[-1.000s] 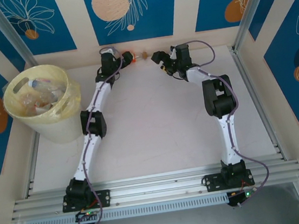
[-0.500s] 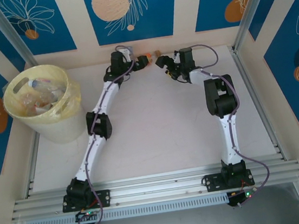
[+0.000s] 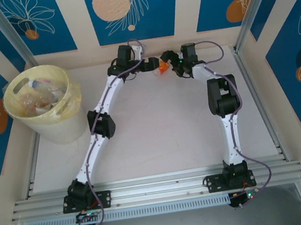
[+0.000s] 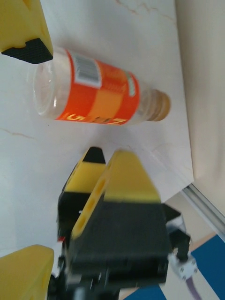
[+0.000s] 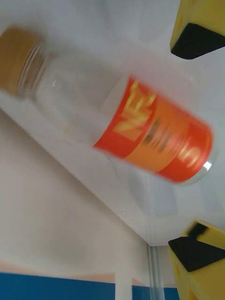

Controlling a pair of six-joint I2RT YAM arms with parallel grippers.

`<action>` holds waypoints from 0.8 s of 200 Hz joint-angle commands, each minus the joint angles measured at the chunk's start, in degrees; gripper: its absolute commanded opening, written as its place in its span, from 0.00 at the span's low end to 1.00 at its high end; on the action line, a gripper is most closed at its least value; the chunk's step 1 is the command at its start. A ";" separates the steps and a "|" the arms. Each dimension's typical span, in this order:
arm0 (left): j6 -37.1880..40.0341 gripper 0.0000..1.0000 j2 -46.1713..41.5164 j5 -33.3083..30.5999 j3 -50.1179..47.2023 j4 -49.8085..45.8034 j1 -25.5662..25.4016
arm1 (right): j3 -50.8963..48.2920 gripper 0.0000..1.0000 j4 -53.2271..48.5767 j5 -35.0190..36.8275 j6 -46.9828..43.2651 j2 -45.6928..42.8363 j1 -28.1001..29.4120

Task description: Put the plastic bottles in the bin

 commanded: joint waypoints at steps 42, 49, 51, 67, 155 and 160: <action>-0.04 1.00 1.15 -17.72 3.24 0.65 -0.04 | 9.34 0.99 -14.12 12.46 4.09 5.13 3.00; -1.68 1.00 2.45 -14.51 3.24 3.39 -0.11 | 9.47 1.00 -15.05 13.49 4.46 5.06 3.11; -2.02 1.00 2.72 -13.72 3.24 4.13 -0.17 | 9.55 1.00 -15.34 13.79 4.57 5.05 3.13; -1.81 1.00 4.53 -12.15 3.24 5.67 -1.11 | 9.23 0.99 -17.54 16.60 5.27 4.46 3.35; 1.62 1.00 7.32 -8.60 1.22 10.09 -2.24 | 3.80 0.95 -10.68 17.12 10.46 2.15 1.93; 1.70 1.00 7.28 -8.38 1.22 9.65 -2.24 | 3.20 0.96 -10.16 17.06 9.77 1.26 1.60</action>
